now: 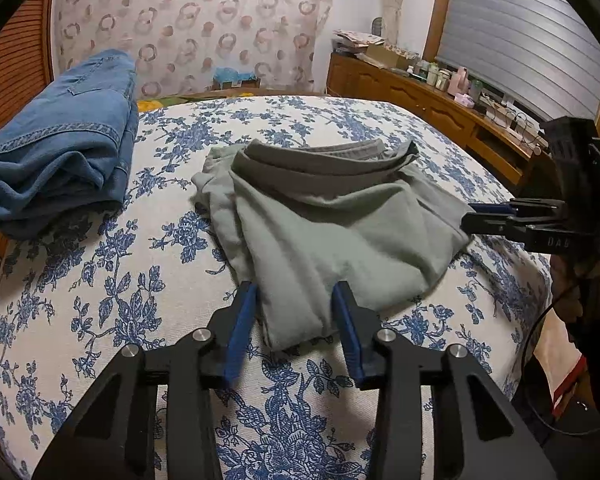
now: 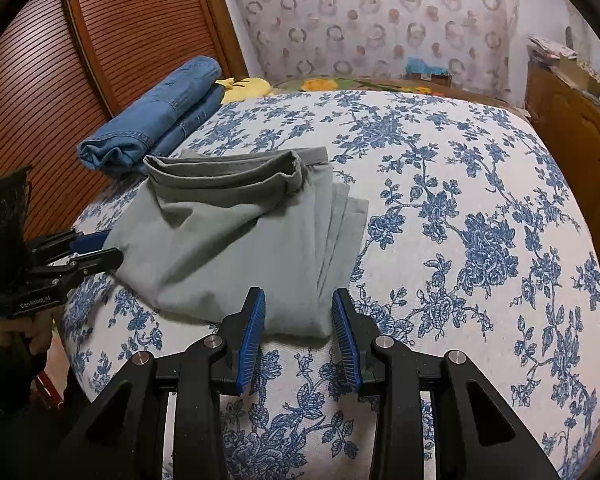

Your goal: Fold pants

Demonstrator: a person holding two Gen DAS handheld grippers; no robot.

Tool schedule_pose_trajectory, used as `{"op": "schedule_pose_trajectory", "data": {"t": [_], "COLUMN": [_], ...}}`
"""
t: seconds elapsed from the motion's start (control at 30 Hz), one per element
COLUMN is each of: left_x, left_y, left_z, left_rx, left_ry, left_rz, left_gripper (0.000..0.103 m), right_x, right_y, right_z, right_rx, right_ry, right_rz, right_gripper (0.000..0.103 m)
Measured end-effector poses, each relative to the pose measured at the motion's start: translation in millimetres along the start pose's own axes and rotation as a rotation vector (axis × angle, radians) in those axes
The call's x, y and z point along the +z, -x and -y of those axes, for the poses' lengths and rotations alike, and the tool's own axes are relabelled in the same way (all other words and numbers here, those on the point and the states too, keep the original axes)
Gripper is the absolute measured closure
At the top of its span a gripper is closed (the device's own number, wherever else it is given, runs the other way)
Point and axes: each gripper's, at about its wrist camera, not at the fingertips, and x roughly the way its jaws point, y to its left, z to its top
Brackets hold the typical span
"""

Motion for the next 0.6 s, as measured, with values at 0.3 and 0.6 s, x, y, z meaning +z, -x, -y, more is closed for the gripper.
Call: {"op": "schedule_pose_trajectory", "data": {"t": [0.3,0.6], "left_x": [1,1], "left_y": [-3,3], "left_z": [0,1], "left_rx": [0.013,0.004], "left_ry": [-0.011,-0.004], "left_rz": [0.011,0.028], "left_gripper": [0.075,0.093], "right_x": [-4,-11], "right_y": [14,13], "right_z": [3,4], "right_rx": [-0.097,-0.032], "right_ry": [0.011,-0.012], "right_rz": [0.077,0.061], "right_gripper": [0.101,0.101]}}
